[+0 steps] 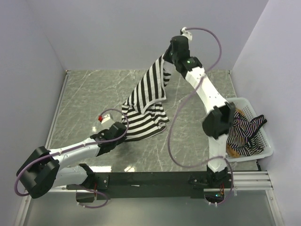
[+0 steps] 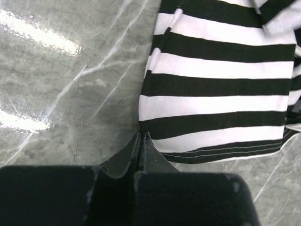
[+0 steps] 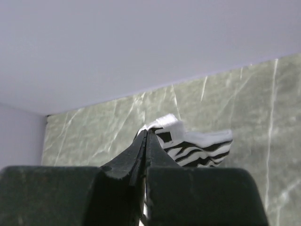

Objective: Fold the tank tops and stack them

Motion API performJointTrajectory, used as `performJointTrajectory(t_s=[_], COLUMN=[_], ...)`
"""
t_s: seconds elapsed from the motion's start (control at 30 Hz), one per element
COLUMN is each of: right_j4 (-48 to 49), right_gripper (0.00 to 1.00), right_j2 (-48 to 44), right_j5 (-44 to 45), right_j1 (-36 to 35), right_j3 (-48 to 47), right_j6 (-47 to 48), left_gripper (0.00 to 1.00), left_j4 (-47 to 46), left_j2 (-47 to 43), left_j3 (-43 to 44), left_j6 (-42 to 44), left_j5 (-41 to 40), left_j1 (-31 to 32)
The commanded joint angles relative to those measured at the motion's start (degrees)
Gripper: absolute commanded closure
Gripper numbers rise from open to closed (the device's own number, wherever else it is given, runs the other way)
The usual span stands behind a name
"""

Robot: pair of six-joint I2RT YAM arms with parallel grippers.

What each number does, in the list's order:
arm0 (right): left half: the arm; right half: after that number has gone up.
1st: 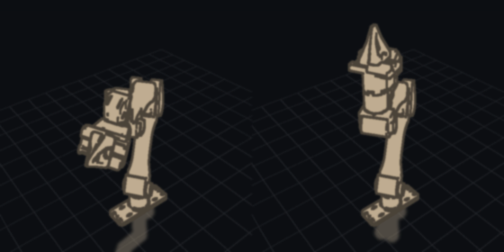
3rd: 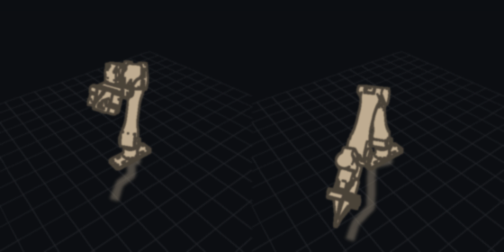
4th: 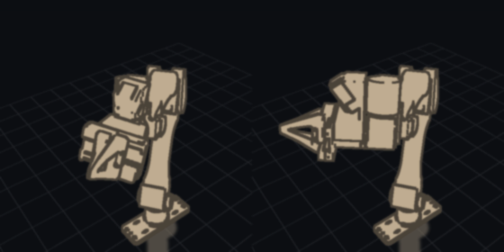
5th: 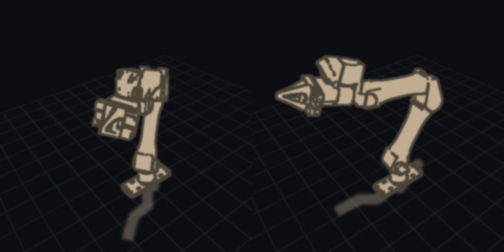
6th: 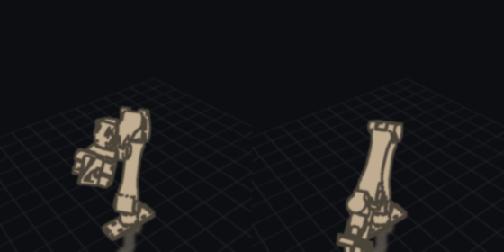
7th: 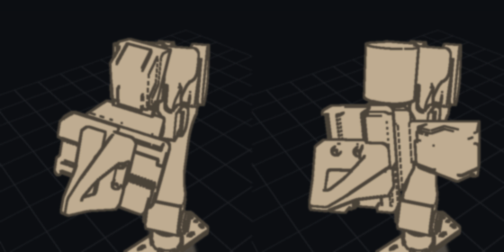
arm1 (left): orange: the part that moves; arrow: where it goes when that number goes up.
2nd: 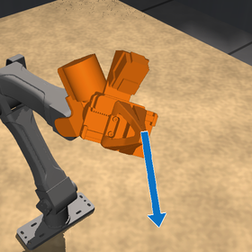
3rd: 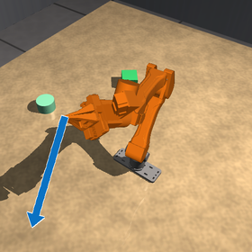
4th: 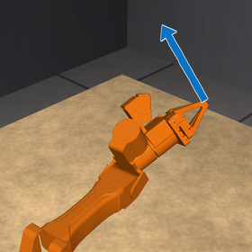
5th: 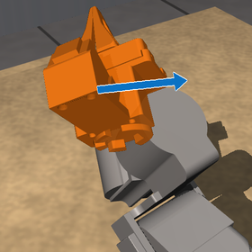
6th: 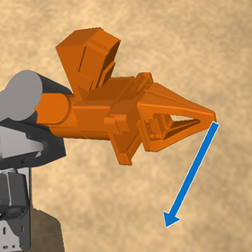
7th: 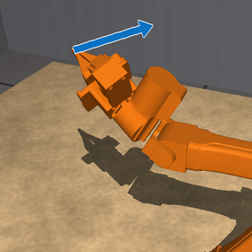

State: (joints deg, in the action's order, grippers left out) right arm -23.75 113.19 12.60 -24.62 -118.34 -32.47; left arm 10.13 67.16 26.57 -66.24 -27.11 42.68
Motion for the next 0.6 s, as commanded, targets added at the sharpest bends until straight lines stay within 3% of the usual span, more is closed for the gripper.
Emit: performJointTrajectory(t_s=[0.0, 0.03, 0.07, 0.1, 0.17, 0.2, 0.27, 0.43, 0.57], right_j4=[-6.31, -6.4, -6.66, -6.75, -5.88, -5.7, -6.13, -7.98, -0.1], right_gripper=[0.97, 0.9, 0.69, 0.58, 0.41, 0.37, 0.33, 0.33, 0.42], right_j2=[13.0, 15.37, 18.97, 19.87, 19.01, 17.96, 13.5, -2.65, -18.06], right_j5=[-2.49, -4.93, -5.56, -5.22, -2.94, -1.63, 1.01, 3.22, 1.64], right_j1=[1.86, 2.29, 2.38, 2.3, 2.39, 2.47, 3.08, 3.09, 1.51], right_j3=[-15.0, -17.86, -19.89, -21.56, -19.92, -16.43, -10.72, 6.42, 37.82], right_j6=[1.27, 1.62, 2.75, 3.2, 5.3, 5.83, 6.62, 6.19, 2.95], left_gripper=[1.0, 0.99, 1.0, 1.0, 0.99, 0.99, 1.0, 1.0, 0.99], left_j4=[-0.46, -0.2, 0.24, 0.76, 3.05, 3.84, 5.42, 7.88, 9.03], left_j2=[-2.03, -2.12, -2.2, -2.73, -3.6, -5.18, -7.03, -14.33, -16.79], left_j3=[-0.02, 0.15, 0.59, 0.85, 1.29, 1.29, 0.77, 0.5, 1.56], left_j6=[2.34, 2.6, 2.87, 3.04, 3.04, 2.96, 3.22, 5.06, 6.29], left_j5=[1.88, 2.06, 2.06, 2.06, 0.93, 0.49, 0.39, 0.57, 1.1], left_j1=[-0.22, -0.31, -0.31, -0.31, -0.66, -1.01, -3.46, -10.23, -15.42])
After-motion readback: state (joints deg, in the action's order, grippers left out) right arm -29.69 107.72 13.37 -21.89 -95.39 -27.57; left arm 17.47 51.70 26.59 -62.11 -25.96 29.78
